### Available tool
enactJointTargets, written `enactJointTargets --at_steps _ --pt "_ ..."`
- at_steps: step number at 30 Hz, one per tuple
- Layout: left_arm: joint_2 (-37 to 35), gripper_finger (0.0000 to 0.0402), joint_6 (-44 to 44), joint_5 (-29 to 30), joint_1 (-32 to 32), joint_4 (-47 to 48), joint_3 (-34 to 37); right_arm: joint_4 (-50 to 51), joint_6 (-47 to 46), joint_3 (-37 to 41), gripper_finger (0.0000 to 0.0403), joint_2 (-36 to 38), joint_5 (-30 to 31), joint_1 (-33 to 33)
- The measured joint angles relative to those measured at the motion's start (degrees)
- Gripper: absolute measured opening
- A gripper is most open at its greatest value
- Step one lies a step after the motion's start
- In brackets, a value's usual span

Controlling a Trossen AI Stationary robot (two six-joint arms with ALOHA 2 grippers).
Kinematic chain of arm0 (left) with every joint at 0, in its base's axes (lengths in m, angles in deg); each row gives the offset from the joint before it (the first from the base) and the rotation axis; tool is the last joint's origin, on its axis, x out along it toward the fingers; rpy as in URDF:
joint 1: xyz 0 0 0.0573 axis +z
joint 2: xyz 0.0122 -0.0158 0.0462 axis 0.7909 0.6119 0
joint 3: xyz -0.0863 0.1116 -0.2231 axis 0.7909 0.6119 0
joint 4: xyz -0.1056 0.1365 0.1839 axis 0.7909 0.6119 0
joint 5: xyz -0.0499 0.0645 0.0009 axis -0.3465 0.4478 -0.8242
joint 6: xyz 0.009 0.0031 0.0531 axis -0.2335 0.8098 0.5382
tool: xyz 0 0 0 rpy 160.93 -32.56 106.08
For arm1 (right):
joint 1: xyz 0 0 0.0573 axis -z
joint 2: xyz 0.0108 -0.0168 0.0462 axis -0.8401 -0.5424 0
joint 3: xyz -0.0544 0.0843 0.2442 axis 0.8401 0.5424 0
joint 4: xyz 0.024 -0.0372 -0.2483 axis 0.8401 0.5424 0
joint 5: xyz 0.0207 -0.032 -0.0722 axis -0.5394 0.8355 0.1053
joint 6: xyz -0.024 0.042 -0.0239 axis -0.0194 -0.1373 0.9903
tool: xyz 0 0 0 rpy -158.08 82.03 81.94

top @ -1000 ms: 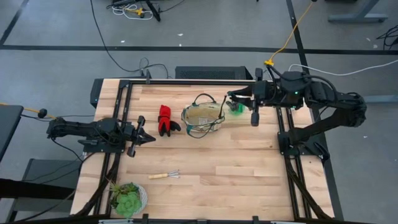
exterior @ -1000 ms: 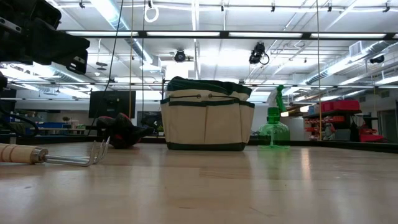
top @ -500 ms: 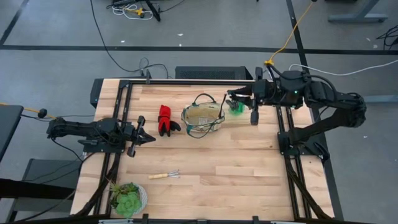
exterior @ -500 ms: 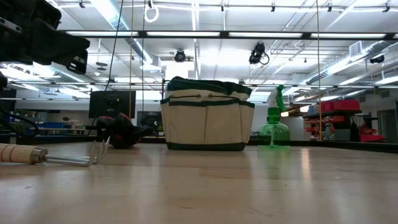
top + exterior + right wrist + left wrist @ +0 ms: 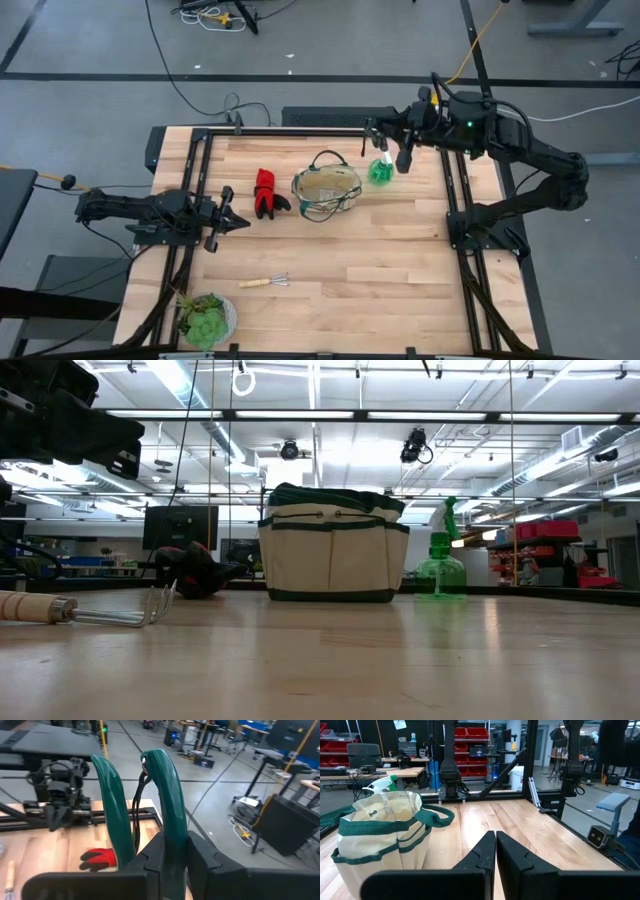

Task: Pick & Place Garden tools in Gardening bag
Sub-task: Put the green shear scissors into the gardening bag

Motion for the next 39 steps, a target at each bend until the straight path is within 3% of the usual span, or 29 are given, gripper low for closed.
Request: enactJointTargets --at_steps 19,31,39 --pt "0.0 0.0021 0.0 0.0 0.0 0.0 0.0 -0.3 1.1 0.0 0.0051 0.0 -0.1 1.3" --pt "0.0 0.0021 0.0 0.0 0.0 0.0 0.0 -1.5 -0.7 0.0 0.0051 0.0 -11.1 1.3" --pt "0.0 0.0021 0.0 0.0 0.0 0.0 0.0 -3.5 -2.0 0.0 0.0051 -0.3 -11.9 1.3"
